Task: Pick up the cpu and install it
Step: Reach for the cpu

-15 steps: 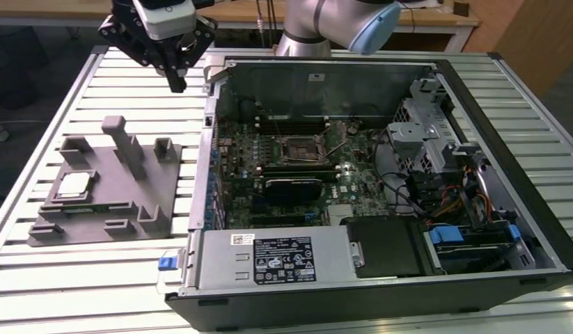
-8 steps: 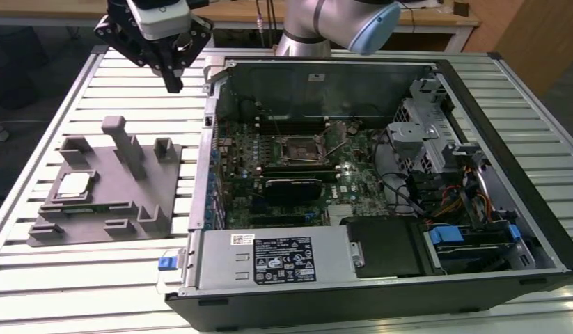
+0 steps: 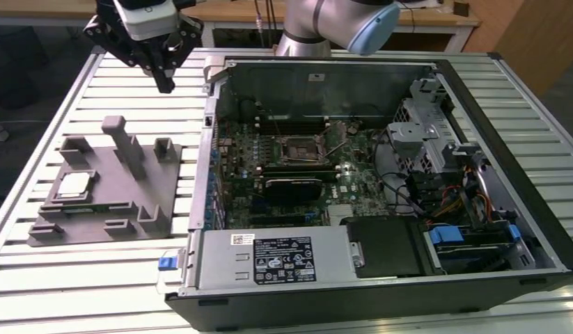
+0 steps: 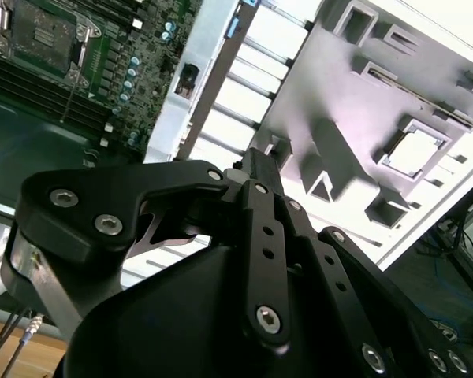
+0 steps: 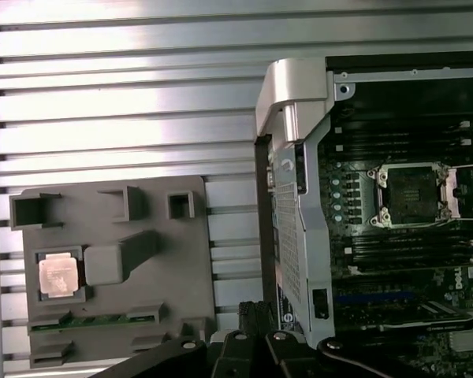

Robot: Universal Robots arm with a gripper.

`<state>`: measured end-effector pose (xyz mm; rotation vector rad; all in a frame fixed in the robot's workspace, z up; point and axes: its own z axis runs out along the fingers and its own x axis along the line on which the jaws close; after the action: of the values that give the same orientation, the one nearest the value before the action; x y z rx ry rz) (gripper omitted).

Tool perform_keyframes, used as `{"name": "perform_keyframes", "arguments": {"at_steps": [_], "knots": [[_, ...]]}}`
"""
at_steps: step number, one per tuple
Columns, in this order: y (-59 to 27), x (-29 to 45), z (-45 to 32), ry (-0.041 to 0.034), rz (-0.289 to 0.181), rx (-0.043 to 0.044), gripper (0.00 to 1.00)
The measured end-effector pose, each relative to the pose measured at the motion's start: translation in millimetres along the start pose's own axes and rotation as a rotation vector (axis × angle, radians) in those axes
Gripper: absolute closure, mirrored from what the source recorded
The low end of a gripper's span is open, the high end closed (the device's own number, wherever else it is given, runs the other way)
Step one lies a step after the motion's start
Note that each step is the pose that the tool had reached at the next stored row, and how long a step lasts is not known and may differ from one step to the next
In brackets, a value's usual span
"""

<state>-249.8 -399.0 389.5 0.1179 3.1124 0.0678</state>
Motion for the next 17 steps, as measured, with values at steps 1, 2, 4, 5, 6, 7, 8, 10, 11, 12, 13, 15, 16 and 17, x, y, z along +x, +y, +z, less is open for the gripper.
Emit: {"name": "perform_keyframes", "arguments": {"at_steps": [1,2,4,5,6,7,8,10,11,12,13,15,16,17], "knots": [[-0.1,1.8,0.0,0.0000,0.000,0.0001,0.89],[-0.2,3.4,-0.1,0.0001,0.000,0.0002,0.89],[-0.5,6.3,-0.1,0.0001,0.000,0.0001,0.89],[-0.6,7.7,-0.1,0.0001,0.000,0.0001,0.89],[-0.7,9.1,-0.1,0.0000,0.000,0.0001,0.89],[-0.8,10.6,-0.1,0.0001,0.000,0.0001,0.89],[-0.9,12.2,-0.1,0.0000,0.000,0.0001,0.89],[-1.2,15.5,-0.1,0.0001,0.000,0.0001,0.89],[-1.3,17.1,-0.1,0.0000,0.000,0.0001,0.89],[-1.4,18.8,-0.1,0.0001,0.000,0.0001,0.89],[-1.5,20.5,-0.1,0.0000,0.000,0.0001,0.89],[-1.8,23.6,-0.2,0.0001,0.000,0.0001,0.89],[-1.9,25.3,-0.2,0.0001,0.000,0.0001,0.89],[-2.0,26.8,-0.2,0.0001,0.000,0.0001,0.89]]}}
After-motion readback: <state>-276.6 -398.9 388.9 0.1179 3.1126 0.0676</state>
